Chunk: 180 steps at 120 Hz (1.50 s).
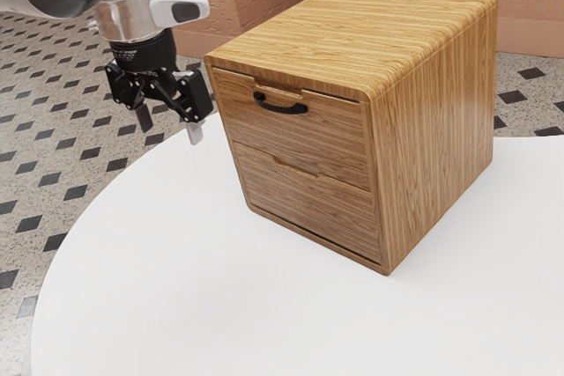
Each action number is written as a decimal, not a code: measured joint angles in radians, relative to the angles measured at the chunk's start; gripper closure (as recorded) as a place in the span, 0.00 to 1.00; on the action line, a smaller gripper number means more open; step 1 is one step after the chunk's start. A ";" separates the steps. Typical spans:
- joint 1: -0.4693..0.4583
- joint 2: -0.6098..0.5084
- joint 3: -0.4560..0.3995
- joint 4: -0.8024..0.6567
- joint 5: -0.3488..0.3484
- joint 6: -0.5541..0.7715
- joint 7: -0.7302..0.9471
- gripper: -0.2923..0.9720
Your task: Pull the drawer handle with one arm to open the drawer
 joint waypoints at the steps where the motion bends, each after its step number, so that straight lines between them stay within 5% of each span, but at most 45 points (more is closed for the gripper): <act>1: 0.001 0.000 0.000 0.000 -0.001 0.000 0.000 0.23; 32: 0.025 0.000 0.000 0.002 -0.017 -0.001 0.001 0.23; 57: 0.097 -0.067 -0.094 0.186 0.024 -0.035 0.004 0.23; 121: -0.086 -0.030 -0.106 0.148 0.007 -0.186 0.072 0.23; 141: -0.076 -0.018 -0.099 0.040 0.037 -0.002 0.328 0.23; 152: -0.029 -0.157 -0.073 -0.197 0.049 0.187 0.489 0.23; 167: 0.017 -0.228 -0.061 -0.301 0.083 0.356 0.689 0.23; 180: 0.013 -0.223 -0.076 -0.345 0.025 0.490 0.875 0.23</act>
